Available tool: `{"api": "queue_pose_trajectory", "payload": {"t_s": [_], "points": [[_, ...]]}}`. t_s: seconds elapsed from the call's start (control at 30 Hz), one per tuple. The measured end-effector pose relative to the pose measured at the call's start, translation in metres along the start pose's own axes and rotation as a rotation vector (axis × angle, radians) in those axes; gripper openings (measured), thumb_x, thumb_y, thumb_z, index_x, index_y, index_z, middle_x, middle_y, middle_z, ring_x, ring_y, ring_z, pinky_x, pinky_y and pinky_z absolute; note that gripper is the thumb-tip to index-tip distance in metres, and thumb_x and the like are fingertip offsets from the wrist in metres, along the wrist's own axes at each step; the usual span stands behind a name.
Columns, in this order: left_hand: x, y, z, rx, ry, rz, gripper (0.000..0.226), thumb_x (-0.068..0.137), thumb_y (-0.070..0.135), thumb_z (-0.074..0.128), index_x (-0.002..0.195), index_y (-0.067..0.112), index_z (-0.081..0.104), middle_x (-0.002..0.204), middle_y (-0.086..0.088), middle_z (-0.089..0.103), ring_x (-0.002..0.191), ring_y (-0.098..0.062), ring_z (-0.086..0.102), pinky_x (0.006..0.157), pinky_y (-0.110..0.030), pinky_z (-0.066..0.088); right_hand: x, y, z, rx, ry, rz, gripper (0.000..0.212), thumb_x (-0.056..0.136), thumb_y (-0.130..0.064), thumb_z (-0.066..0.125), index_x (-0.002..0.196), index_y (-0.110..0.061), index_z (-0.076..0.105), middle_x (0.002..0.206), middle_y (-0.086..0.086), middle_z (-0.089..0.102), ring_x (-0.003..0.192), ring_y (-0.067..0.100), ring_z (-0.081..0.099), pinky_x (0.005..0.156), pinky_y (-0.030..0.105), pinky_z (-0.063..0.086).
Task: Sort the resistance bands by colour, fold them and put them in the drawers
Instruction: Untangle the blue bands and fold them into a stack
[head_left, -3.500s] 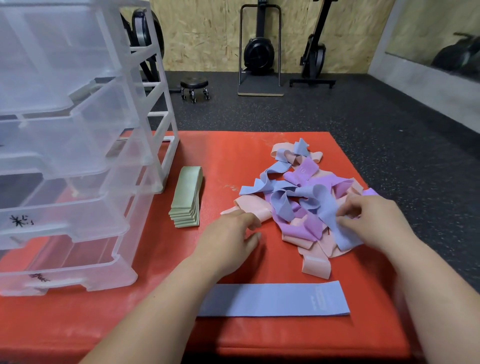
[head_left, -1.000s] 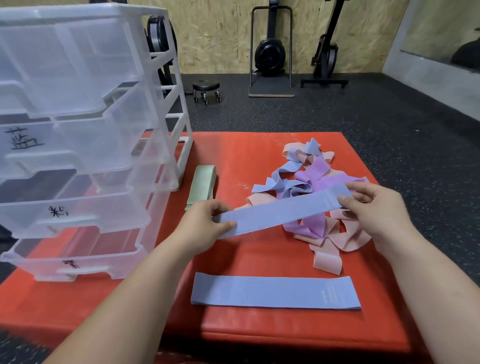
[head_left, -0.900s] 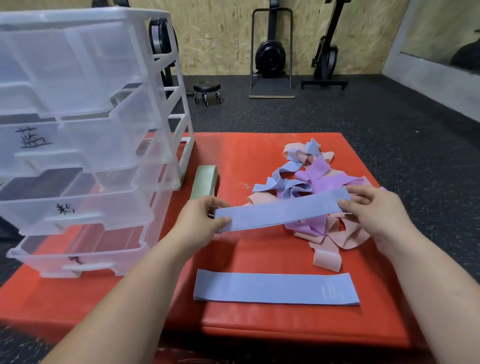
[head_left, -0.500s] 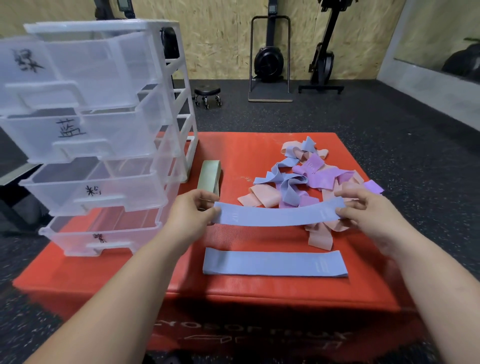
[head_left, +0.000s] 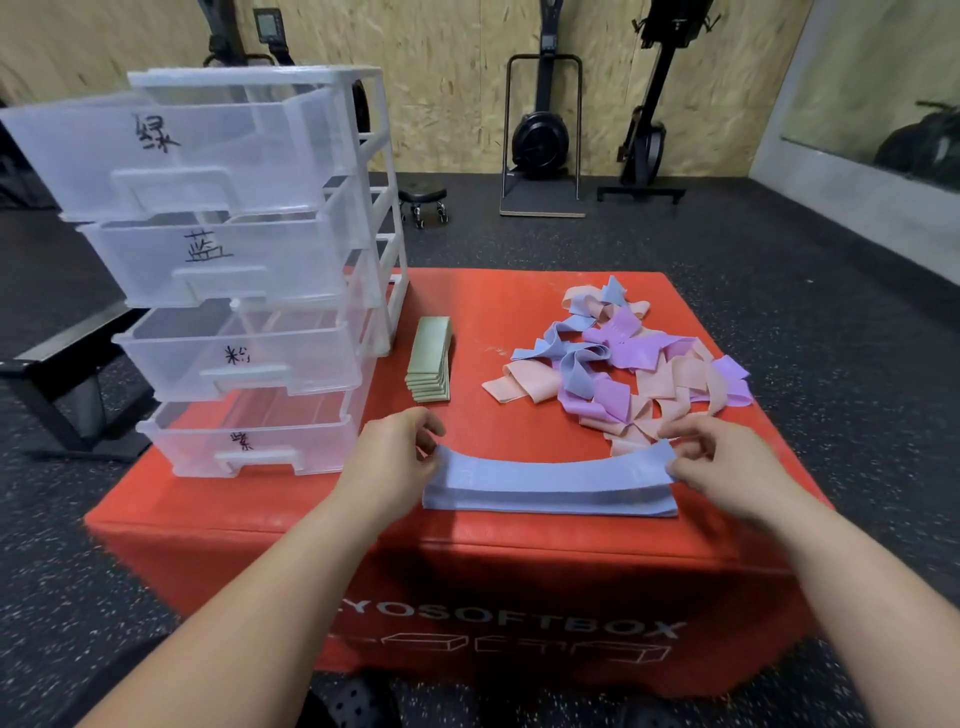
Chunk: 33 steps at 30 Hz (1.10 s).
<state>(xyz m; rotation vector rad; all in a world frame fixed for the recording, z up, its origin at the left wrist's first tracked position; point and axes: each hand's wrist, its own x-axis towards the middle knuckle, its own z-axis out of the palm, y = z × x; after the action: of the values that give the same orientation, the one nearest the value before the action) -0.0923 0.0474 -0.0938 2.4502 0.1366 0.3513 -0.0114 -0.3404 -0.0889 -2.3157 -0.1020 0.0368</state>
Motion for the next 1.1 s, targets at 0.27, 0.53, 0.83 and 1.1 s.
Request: {"api": "queue_pose_trajectory", "payload": {"t_s": [0.27,0.53,0.83,1.1], "points": [[-0.007,-0.007,0.007,0.255,-0.089,0.060,0.029,0.085,0.014,0.071,0.110,0.026,0.072,0.095,0.006,0.067,0.092,-0.024,0.066,0.080,-0.040,0.057,-0.016,0.000,0.012,-0.255,-0.050,-0.084,0.044,0.070,-0.010,0.078,0.106,-0.036,0.073,0.086,-0.011,0.069,0.073,0.007,0.064,0.065,0.022,0.043],[-0.002,-0.014,0.001,0.227,-0.233,0.168,0.054,0.084,0.045,0.083,0.132,0.032,0.065,0.122,0.010,0.063,0.108,-0.015,0.062,0.096,-0.037,0.053,-0.014,0.006,-0.005,-0.345,-0.206,-0.268,0.050,0.070,-0.028,0.092,0.113,-0.040,0.070,0.116,-0.019,0.064,0.103,0.003,0.061,0.087,0.019,0.044],[-0.001,-0.017,-0.005,0.318,-0.333,0.241,0.066,0.075,0.045,0.087,0.135,0.036,0.062,0.126,0.015,0.064,0.115,-0.012,0.060,0.097,-0.033,0.049,-0.010,0.005,-0.006,-0.452,-0.238,-0.308,0.057,0.066,-0.033,0.096,0.118,-0.039,0.072,0.113,-0.020,0.069,0.103,0.005,0.065,0.095,0.028,0.051],[0.004,-0.017,-0.005,0.319,-0.363,0.245,0.068,0.075,0.049,0.088,0.137,0.039,0.061,0.126,0.018,0.063,0.115,-0.009,0.057,0.098,-0.033,0.051,-0.006,0.007,-0.006,-0.450,-0.262,-0.278,0.062,0.062,-0.038,0.097,0.118,-0.042,0.071,0.113,-0.021,0.069,0.104,0.001,0.064,0.095,0.027,0.051]]}}
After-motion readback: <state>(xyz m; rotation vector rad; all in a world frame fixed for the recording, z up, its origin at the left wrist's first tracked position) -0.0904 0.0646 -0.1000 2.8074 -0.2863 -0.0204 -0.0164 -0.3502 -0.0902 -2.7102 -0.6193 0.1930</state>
